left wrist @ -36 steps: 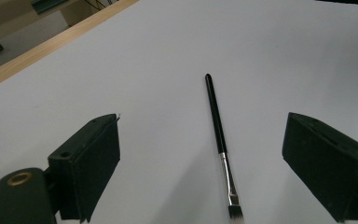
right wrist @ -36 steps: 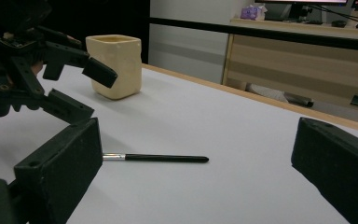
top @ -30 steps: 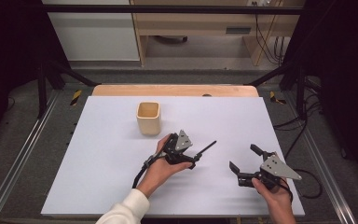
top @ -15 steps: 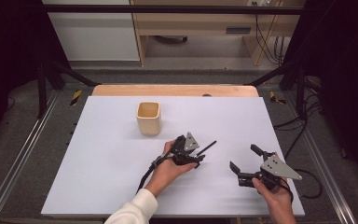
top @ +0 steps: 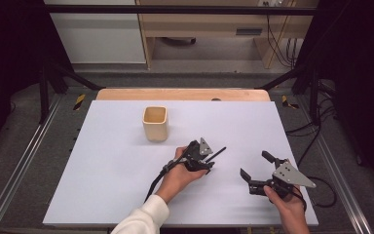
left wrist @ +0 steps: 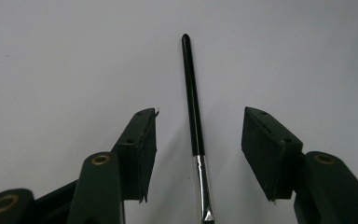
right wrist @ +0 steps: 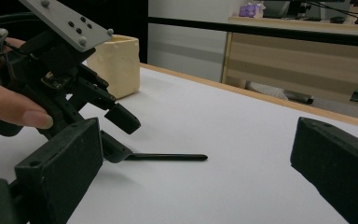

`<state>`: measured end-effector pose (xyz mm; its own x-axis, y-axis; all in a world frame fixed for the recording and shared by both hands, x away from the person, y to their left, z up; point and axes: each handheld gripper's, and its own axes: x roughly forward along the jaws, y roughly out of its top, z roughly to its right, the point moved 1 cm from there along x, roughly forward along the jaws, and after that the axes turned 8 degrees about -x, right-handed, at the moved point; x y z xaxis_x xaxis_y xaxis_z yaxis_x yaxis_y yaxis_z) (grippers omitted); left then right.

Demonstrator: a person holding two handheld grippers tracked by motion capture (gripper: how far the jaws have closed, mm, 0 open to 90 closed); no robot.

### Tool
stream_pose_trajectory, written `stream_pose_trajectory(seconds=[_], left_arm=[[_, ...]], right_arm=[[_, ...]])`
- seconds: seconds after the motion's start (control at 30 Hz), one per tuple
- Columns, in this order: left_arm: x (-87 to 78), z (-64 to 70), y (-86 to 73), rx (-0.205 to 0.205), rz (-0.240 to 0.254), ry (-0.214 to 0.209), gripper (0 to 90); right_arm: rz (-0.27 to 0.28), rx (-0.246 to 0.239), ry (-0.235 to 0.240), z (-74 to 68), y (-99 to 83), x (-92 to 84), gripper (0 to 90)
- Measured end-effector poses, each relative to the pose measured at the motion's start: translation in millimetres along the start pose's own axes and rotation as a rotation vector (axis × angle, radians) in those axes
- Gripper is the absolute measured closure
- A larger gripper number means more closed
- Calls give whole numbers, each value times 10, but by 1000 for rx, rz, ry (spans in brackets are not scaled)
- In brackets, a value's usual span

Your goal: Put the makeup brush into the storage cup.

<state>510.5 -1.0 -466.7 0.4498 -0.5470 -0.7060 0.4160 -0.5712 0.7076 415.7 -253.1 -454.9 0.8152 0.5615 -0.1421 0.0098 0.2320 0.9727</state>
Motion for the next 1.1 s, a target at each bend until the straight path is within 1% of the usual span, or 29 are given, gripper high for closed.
stream_pose_trajectory(seconds=[0.13, 0.23, 0.3, 0.37, 0.4, 0.6, 0.77, 0.87, 1.03, 1.1], left_arm=[[3, -14, 20, -5, -15, 10, 471], [4, -20, 27, -9, -16, 10, 472], [8, -19, 28, -1, -21, 16, 476], [5, -24, 32, -5, -18, 13, 476], [-2, -29, 35, -4, -28, 13, 478], [-6, -44, 35, -4, -33, 20, 489], [-1, -38, 41, -8, -41, 21, 517], [8, -32, 47, -13, -55, 11, 554], [17, -36, 46, -7, -71, 11, 564], [26, -35, 41, -14, -74, 9, 568]], right_arm=[[0, 0, 0, -3, 0, 2, 25], [-1, 1, 0, -2, 0, 0, 25], [0, 2, -1, 1, 0, 0, 25], [0, -2, 1, 5, -5, 5, 25], [0, 0, 1, 3, -5, 6, 25], [-1, 3, 0, 1, -1, 1, 24], [-4, 8, 0, 4, -3, 4, 24], [-5, 7, -1, 4, -2, 1, 25], [-3, 17, -7, 8, 2, 4, 24], [-8, 16, -6, 6, 0, 5, 24]])
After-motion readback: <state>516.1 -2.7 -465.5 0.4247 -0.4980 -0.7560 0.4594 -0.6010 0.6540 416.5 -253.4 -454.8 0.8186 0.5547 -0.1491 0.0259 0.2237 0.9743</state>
